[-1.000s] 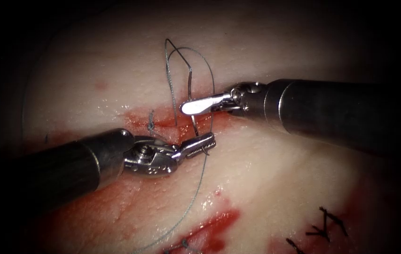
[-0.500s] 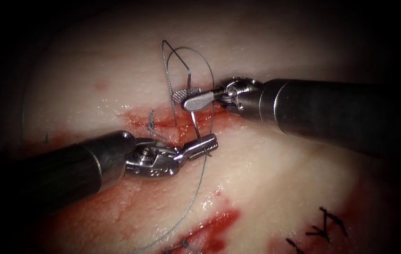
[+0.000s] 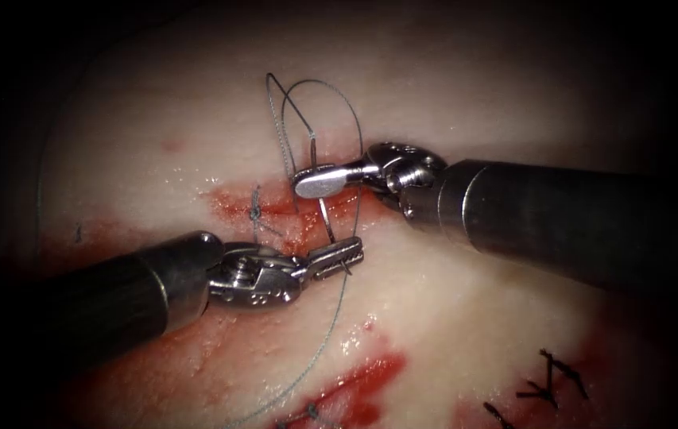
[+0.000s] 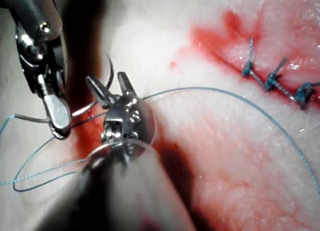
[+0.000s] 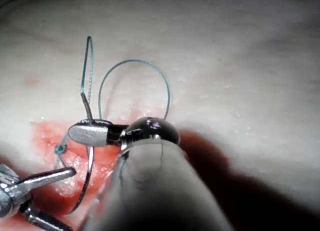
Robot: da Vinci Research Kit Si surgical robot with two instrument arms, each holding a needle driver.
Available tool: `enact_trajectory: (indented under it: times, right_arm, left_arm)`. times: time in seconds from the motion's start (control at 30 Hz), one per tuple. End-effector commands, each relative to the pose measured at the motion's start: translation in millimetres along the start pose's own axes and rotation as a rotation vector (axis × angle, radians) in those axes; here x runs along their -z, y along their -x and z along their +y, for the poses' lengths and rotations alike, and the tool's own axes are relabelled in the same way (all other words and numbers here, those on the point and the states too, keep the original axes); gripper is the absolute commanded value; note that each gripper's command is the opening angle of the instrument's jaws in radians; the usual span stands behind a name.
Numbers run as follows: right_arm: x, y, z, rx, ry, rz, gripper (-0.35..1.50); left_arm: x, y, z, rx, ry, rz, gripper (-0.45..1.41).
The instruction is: Wound Closure
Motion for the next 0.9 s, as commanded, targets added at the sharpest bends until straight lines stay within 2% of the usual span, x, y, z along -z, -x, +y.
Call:
enact_trajectory:
  times: [0.03, 0.13, 0.17, 0.27, 0.3, 0.4, 0.5, 0.53, 0.6, 0.67, 0.73, 0.77, 0.9]
  right_arm:
    - [-0.4, -0.4, 0.7, 0.015, -0.003, 0.011, -0.35]
    - [-0.4, -0.3, 1.3, 0.089, -0.009, 0.054, -0.35]
    - [-0.5, -0.1, 1.6, 0.121, -0.016, 0.080, -0.35]
    - [-1.0, 0.4, 2.2, 0.232, -0.023, 0.088, -0.35]
    - [-1.1, 0.7, 2.4, 0.277, -0.022, 0.088, -0.35]
    - [-1.5, 1.2, 2.4, 0.347, -0.004, 0.098, -0.35]
    - [-1.9, 1.1, 2.2, 0.398, 0.011, 0.103, -0.35]
    - [-2.0, 1.1, 2.1, 0.408, 0.013, 0.104, -0.35]
    - [-2.0, 0.9, 2.0, 0.423, 0.013, 0.113, -0.35]
    - [-1.8, 0.7, 2.0, 0.432, 0.016, 0.125, -0.35]
    - [-1.5, 0.4, 2.1, 0.439, 0.031, 0.144, -0.35]
    - [-1.4, 0.2, 2.1, 0.443, 0.034, 0.150, -0.35]
    - [-1.0, -0.3, 2.0, 0.458, 0.063, 0.175, -0.35]
  left_arm:
    - [-0.6, 0.3, -0.7, 0.063, 0.022, -0.019, 1.30]
    - [0.1, 0.6, -1.7, 0.197, 0.040, -0.068, 1.38]
    - [0.5, 0.7, -1.9, 0.215, 0.043, -0.076, 1.35]
    - [1.9, 1.3, -2.2, 0.234, 0.051, -0.073, 1.16]
    - [2.4, 1.6, -2.3, 0.233, 0.054, -0.071, 1.03]
    - [4.0, 2.9, -2.5, 0.311, 0.060, -0.067, 0.31]
    - [4.9, 4.5, -3.2, 0.367, 0.107, -0.058, -0.33]
    - [5.0, 4.9, -3.3, 0.388, 0.130, -0.052, -0.45]
    - [5.1, 5.8, -3.5, 0.382, 0.156, -0.055, -0.45]
    - [4.9, 6.5, -3.6, 0.374, 0.139, -0.091, -0.45]
    - [4.6, 7.0, -3.3, 0.364, 0.168, -0.117, -0.45]
    - [4.4, 7.4, -3.0, 0.353, 0.205, -0.149, -0.45]
    - [3.4, 8.5, -2.4, 0.355, 0.266, -0.280, -0.45]
